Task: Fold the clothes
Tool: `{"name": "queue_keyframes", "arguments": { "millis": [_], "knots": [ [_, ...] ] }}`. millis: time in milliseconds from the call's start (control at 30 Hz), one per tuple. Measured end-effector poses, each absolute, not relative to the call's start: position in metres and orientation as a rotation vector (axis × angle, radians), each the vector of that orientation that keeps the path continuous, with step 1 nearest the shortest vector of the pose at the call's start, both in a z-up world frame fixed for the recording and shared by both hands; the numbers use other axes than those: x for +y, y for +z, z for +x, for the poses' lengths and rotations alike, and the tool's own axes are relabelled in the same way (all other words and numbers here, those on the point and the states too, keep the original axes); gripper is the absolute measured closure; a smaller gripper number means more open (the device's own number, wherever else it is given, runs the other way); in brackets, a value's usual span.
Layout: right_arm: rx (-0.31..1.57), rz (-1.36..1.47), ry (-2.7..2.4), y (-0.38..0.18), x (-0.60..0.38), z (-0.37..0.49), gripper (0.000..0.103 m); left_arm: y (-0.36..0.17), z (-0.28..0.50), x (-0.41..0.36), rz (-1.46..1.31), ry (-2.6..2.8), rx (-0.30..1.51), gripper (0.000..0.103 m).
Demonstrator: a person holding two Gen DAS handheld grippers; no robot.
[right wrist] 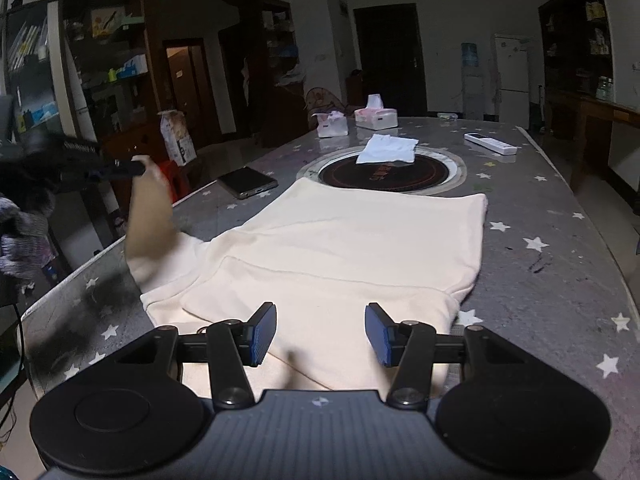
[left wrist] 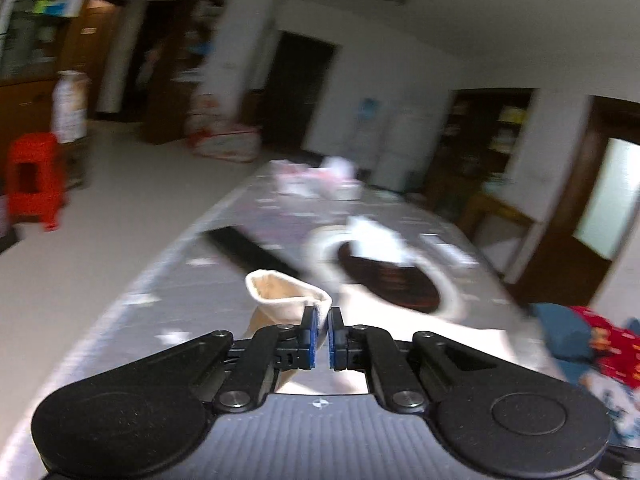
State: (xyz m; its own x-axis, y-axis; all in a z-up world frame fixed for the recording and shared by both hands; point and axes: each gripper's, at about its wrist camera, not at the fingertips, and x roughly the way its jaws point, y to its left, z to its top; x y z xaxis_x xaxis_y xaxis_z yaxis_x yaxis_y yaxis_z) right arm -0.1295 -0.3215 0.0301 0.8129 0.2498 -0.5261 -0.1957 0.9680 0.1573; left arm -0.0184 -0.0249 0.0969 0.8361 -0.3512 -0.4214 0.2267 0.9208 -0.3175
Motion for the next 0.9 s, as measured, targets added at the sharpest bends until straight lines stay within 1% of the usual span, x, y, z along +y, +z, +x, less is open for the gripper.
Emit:
{"name": "queue_keyframes", "arguments": {
  "millis": [267,533,633,700,767,900],
  "knots": [
    [0.556,0.136,0.189,0.029,-0.342,-0.144,0.053,0.11,-0.043,-0.108,-0.235,-0.62,0.505,0.097],
    [0.545,0.17,0.134,0.027,-0.364,-0.156,0.053,0.07,-0.049,-0.174,-0.161,-0.8,0.63,0.096],
    [0.541,0.179,0.115,0.027,-0.37,-0.158,0.053,0.054,-0.048,-0.182,-0.142,-0.81,0.684,0.086],
    [0.537,0.182,0.107,0.029,-0.373,-0.159,0.054,0.051,-0.049,-0.181,-0.136,-0.826,0.699,0.072],
    [0.53,0.177,0.109,0.032,-0.373,-0.158,0.054,0.053,-0.052,-0.174,-0.123,-0.832,0.687,0.069],
    [0.521,0.155,0.143,0.037,-0.366,-0.15,0.056,0.056,-0.047,-0.143,-0.109,-0.765,0.656,0.069]
  ]
}}
